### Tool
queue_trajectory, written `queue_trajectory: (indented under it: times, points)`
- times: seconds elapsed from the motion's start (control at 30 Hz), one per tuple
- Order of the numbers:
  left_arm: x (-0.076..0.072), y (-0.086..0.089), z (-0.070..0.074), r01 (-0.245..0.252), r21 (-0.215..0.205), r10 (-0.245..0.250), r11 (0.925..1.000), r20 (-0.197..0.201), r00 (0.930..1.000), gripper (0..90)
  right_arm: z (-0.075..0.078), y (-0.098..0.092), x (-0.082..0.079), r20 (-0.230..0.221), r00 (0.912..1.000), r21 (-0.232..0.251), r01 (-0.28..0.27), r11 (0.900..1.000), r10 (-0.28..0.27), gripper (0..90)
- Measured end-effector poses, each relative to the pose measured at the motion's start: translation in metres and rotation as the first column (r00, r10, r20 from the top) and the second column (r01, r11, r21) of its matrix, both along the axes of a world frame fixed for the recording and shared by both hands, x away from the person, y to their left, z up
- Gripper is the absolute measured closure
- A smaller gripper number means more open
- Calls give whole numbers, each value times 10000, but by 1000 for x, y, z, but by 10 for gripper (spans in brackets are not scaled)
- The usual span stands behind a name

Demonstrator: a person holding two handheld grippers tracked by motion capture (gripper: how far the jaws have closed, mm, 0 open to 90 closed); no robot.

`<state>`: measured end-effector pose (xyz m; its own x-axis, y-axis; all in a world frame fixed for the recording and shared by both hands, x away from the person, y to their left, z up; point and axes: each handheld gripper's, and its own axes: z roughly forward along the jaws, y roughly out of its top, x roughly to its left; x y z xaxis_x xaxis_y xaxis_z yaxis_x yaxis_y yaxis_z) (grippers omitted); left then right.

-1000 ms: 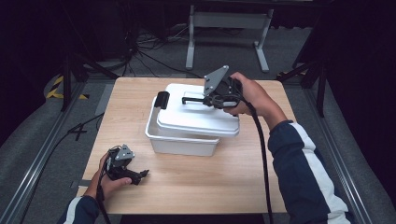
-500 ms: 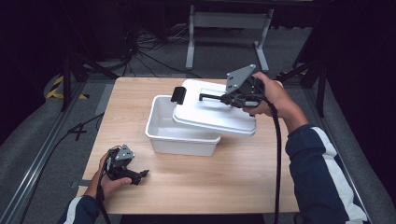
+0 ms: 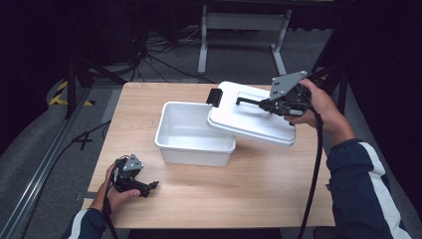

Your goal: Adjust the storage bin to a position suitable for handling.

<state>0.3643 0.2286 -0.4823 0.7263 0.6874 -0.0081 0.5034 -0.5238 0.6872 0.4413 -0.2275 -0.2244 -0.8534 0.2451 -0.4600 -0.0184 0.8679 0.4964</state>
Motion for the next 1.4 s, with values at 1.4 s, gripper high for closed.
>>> queue_trajectory:
  times: [1.4]
  points:
    - [0,0,0,17,29,-17,10000,14,10000,5,-70,-105,-1,-746,9774,348,2009,9790,-1979,850]
